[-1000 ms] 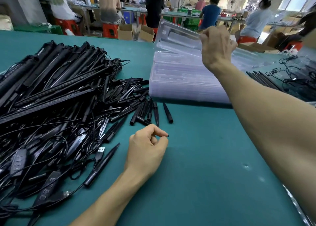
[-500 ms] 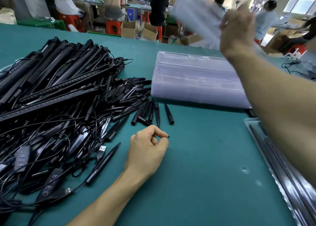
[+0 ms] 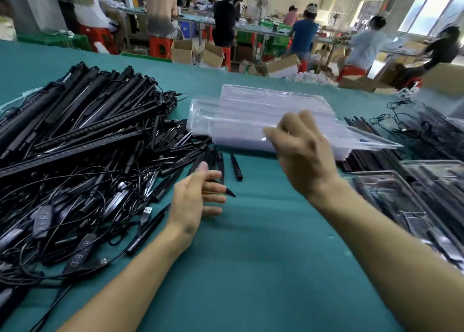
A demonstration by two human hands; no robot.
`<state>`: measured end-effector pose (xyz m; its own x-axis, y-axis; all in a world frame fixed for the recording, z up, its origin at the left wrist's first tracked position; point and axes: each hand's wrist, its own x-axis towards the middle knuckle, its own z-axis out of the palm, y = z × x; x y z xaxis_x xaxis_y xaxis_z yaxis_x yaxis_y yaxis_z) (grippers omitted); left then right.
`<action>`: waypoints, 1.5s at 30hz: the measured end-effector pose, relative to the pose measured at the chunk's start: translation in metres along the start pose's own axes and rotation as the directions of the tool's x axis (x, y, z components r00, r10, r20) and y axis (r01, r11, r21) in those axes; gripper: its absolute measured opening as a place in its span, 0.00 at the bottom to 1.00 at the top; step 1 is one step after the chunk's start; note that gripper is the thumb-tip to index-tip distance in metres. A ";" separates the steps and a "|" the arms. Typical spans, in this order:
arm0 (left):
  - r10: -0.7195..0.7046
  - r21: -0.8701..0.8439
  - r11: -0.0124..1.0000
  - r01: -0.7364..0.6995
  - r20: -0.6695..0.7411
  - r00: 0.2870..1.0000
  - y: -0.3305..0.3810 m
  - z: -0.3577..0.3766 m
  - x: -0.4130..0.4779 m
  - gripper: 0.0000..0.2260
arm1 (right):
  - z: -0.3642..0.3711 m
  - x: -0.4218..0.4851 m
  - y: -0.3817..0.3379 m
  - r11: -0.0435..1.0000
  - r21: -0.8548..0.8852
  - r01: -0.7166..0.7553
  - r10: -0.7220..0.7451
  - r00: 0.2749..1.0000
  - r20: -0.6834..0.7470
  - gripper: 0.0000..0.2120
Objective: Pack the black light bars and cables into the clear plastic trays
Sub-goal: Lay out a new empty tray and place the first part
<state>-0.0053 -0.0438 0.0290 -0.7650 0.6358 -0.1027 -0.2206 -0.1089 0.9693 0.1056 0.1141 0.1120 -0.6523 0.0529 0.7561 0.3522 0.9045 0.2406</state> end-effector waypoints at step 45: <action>0.240 0.812 0.206 -0.545 0.498 0.833 -0.010 -0.023 -0.012 0.24 | 0.000 -0.071 0.099 0.666 -0.085 -0.741 0.710 0.595 0.377 0.10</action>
<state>-0.0080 -0.0679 0.0157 -0.3888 0.8843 0.2585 0.8632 0.2516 0.4377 0.1865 0.2000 0.0826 -0.3910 0.8331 0.3912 0.7751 0.5273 -0.3481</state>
